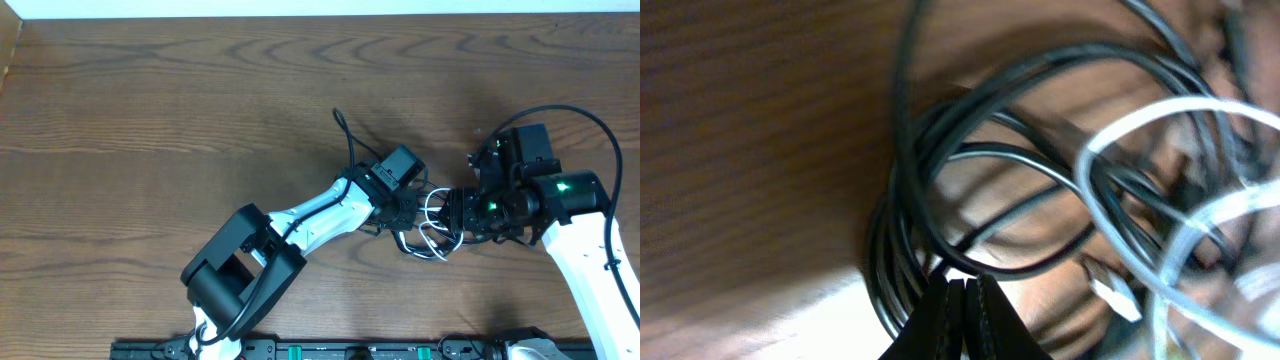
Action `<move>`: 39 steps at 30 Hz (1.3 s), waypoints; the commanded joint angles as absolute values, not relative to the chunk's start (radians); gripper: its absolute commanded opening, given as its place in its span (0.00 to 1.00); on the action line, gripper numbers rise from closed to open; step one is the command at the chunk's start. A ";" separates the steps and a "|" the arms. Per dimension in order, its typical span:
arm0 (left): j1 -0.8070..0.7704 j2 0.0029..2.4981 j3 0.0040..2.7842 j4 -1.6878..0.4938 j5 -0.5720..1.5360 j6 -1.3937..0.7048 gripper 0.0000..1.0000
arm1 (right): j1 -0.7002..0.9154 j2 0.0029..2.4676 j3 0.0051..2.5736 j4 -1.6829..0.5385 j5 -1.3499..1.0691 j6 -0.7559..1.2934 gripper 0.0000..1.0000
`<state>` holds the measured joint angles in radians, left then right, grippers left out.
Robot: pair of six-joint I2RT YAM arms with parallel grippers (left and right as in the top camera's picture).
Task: Untangle cables
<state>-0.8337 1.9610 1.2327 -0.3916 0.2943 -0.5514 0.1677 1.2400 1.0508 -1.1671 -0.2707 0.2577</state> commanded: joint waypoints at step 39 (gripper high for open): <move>-0.679 1.990 1.225 -0.491 0.193 -1.060 0.07 | 0.329 1.336 0.553 -0.380 -0.358 0.912 0.57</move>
<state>-0.6842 1.9736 1.2327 -0.4782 0.2298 -1.0512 0.3038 1.3045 0.5602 -0.4110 -0.3855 0.8616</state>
